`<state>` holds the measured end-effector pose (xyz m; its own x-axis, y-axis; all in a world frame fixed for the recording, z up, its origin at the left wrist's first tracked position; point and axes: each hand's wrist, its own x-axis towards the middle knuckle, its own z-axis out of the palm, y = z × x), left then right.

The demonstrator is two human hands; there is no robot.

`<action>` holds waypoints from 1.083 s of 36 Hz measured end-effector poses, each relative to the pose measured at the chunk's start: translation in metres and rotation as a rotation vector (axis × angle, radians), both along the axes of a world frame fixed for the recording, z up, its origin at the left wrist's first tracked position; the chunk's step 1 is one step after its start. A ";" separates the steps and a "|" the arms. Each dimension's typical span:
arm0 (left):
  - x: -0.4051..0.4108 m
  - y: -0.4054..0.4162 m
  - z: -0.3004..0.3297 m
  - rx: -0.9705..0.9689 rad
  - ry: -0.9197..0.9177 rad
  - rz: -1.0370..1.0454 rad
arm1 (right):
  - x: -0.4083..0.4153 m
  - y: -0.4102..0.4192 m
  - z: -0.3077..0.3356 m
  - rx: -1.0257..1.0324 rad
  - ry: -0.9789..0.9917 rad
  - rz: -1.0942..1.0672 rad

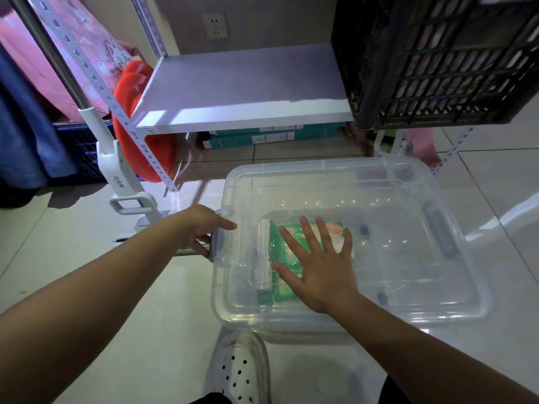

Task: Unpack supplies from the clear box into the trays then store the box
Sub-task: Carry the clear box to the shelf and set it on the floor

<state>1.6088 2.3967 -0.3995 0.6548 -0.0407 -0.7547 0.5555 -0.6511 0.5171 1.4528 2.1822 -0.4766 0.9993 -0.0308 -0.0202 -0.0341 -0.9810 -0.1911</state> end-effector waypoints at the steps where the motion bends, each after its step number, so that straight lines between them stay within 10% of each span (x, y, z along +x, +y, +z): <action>1: 0.000 -0.001 0.002 0.009 -0.004 -0.008 | 0.000 0.000 0.000 0.004 -0.003 -0.001; 9: 0.005 -0.014 0.003 0.244 -0.171 -0.163 | 0.000 0.006 0.001 0.014 0.031 0.021; 17: -0.026 -0.083 -0.025 0.377 -0.921 -0.675 | 0.002 -0.036 0.048 0.474 -0.085 -0.180; 25: -0.087 -0.115 -0.073 0.340 -0.982 -0.999 | 0.008 -0.215 0.088 0.984 -0.199 -0.627; 29: -0.086 -0.115 -0.075 0.323 -0.995 -0.985 | -0.001 -0.280 0.074 1.223 0.183 -0.969; 39: -0.085 -0.117 -0.076 0.309 -1.013 -0.962 | 0.001 -0.296 0.041 1.421 0.338 -0.981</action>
<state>1.5243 2.2793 -0.4759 0.7196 -0.6928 -0.0466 -0.6750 -0.7137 0.1872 1.4542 1.8864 -0.4353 0.5709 -0.3400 -0.7473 -0.6721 0.3292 -0.6632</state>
